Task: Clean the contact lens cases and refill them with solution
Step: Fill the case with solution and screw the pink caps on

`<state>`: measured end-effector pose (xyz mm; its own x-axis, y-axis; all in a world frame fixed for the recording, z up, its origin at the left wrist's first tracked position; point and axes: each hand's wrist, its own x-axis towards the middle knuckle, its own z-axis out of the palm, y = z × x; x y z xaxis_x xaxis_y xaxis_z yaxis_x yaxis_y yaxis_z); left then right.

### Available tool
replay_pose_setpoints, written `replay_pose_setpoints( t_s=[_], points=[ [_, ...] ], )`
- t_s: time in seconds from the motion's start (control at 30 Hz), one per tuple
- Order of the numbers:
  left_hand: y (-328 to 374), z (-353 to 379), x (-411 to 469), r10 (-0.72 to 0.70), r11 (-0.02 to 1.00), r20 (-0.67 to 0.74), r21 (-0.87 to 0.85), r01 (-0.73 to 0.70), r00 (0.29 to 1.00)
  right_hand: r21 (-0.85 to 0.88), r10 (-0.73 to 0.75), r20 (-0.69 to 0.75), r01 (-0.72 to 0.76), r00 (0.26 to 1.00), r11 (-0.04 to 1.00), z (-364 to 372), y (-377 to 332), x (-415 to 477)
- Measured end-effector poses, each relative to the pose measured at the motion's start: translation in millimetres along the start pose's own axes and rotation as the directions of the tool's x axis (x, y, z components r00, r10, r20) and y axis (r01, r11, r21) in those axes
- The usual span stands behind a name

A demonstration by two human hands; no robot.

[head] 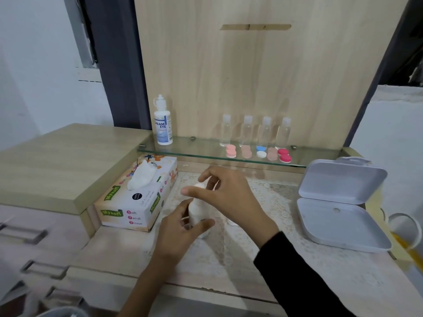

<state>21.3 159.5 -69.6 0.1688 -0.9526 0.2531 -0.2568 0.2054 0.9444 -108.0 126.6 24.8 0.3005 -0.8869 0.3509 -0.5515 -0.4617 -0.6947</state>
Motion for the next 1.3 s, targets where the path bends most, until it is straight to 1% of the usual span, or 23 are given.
replay_pose_setpoints(
  t_s=[0.07,0.13,0.23,0.3,0.37,0.43,0.5,0.53,0.6,0.7,0.83,0.9,0.93,1.0,1.07,1.13,1.2,1.3],
  points=[
    [-0.5,-0.4,0.4,-0.005,1.0,0.002,-0.006,0.005,1.0,-0.141,-0.036,0.01,0.037,0.999,0.989,5.4,-6.6,7.5],
    [-2.2,-1.0,1.8,-0.011,1.0,0.014,-0.027,0.012,1.0,-0.214,-0.085,0.051,0.094,0.995,0.972,6.8,-10.5,12.8],
    [-5.5,-2.7,4.4,0.0,0.999,0.033,-0.036,0.001,0.999,-0.313,-0.163,0.187,0.216,0.969,0.925,2.7,-17.5,16.0],
    [-6.6,-3.2,4.3,0.007,0.999,0.034,-0.037,-0.006,0.999,-0.328,-0.189,0.298,0.287,0.936,0.9,-4.1,-20.1,14.9],
    [-7.2,-2.9,3.3,0.009,0.999,0.035,-0.037,-0.008,0.999,-0.259,-0.184,0.359,0.287,0.915,0.922,-11.4,-20.6,13.9],
    [-7.6,-2.3,3.1,0.001,0.999,0.023,-0.033,0.0,1.0,-0.24,-0.155,0.313,0.237,0.937,0.941,-15.2,-20.4,13.7],
    [-7.4,-2.0,3.9,-0.005,1.0,0.017,-0.014,0.005,1.0,-0.325,-0.1,0.215,0.168,0.972,0.931,-13.5,-20.6,14.0],
    [-8.0,-2.0,4.1,-0.004,1.0,0.018,-0.004,0.004,1.0,-0.362,-0.077,0.187,0.142,0.979,0.921,-11.5,-20.2,15.2],
    [-8.9,-2.4,3.4,-0.001,1.0,0.021,-0.002,0.001,1.0,-0.388,-0.088,0.19,0.157,0.978,0.908,-7.0,-20.0,16.5],
    [-10.8,-3.2,2.6,0.005,1.0,0.019,-0.012,-0.005,1.0,-0.353,-0.123,0.27,0.217,0.955,0.91,-7.1,-22.7,16.5],
    [-10.2,-2.8,2.6,0.018,1.0,0.024,-0.022,-0.018,1.0,-0.246,-0.166,0.376,0.271,0.912,0.931,-14.1,-22.4,15.1],
    [-9.6,-2.2,2.9,0.013,1.0,0.024,-0.022,-0.012,1.0,-0.181,-0.167,0.361,0.245,0.917,0.953,-15.2,-19.7,14.3],
    [-9.3,-2.1,3.1,0.009,1.0,0.02,-0.014,-0.009,1.0,-0.163,-0.143,0.317,0.202,0.938,0.966,-13.8,-17.6,14.4],
    [-8.5,-1.7,3.7,0.0,1.0,0.016,-0.002,0.0,1.0,-0.206,-0.074,0.188,0.113,0.979,0.972,-9.0,-12.7,15.2],
    [-7.9,-1.5,3.3,-0.003,1.0,0.012,0.003,0.003,1.0,-0.223,-0.047,0.131,0.075,0.99,0.972,-4.4,-8.2,16.2],
    [-7.4,-2.1,2.3,-0.001,1.0,0.012,-0.004,0.001,1.0,-0.152,-0.064,0.16,0.089,0.985,0.984,-1.5,-4.9,14.3],
    [-7.6,-2.8,1.9,0.007,1.0,0.018,-0.006,-0.007,1.0,-0.093,-0.116,0.203,0.137,0.972,0.986,-3.9,-3.7,13.2],
    [-7.6,-2.6,1.8,0.027,1.0,0.027,-0.009,-0.027,0.999,0.0,-0.173,0.295,0.181,0.94,0.983,-11.3,-3.0,11.9]
  ],
)
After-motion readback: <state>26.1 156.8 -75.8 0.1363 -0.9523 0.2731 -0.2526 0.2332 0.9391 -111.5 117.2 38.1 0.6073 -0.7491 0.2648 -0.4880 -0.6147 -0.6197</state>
